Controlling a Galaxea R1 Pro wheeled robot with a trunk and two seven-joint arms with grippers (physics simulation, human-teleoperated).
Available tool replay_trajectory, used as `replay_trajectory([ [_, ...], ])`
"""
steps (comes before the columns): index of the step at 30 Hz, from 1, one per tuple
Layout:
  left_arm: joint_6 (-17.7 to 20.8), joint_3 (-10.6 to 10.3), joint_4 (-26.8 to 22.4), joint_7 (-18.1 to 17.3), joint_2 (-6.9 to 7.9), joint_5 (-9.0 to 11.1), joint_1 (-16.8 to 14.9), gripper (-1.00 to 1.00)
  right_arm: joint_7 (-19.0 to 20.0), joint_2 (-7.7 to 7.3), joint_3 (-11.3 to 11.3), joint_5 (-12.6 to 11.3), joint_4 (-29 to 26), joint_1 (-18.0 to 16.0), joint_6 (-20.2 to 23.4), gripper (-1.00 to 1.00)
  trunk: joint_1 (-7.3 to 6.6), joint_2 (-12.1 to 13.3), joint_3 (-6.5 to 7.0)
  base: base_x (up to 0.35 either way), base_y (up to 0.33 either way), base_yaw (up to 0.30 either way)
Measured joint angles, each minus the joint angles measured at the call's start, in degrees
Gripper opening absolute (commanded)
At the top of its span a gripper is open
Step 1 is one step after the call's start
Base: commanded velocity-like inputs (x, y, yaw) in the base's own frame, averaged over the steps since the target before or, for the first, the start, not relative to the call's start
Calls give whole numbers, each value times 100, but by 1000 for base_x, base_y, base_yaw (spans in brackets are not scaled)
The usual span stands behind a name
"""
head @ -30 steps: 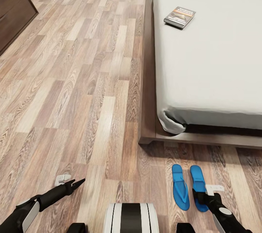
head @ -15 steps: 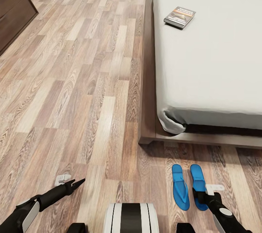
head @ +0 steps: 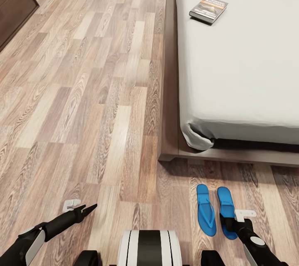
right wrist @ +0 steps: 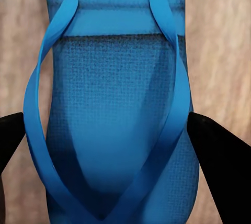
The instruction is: In the bedroom, move the book from the bed onto either nightstand, and place the two sandals side by side next to the bed.
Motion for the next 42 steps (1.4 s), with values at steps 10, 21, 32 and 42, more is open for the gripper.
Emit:
replay_trajectory([
  [10,3,2,-4,2,1,0,4,100,77,-6,-7,17,-145,-3,-3,-100,14,-8,-133,0,0,0],
  [21,2,2,-4,-4,1,1,1,100,76,-5,-1,22,-147,-5,-2,-100,14,-8,-133,0,0,0],
  [32,10,2,-6,-4,2,1,3,100,46,-4,5,22,-77,-4,-1,-100,6,-4,-67,0,0,0],
  [42,9,-1,-8,-4,0,1,1,100,1,0,-2,10,2,-2,-1,-100,0,0,-1,0,0,0],
])
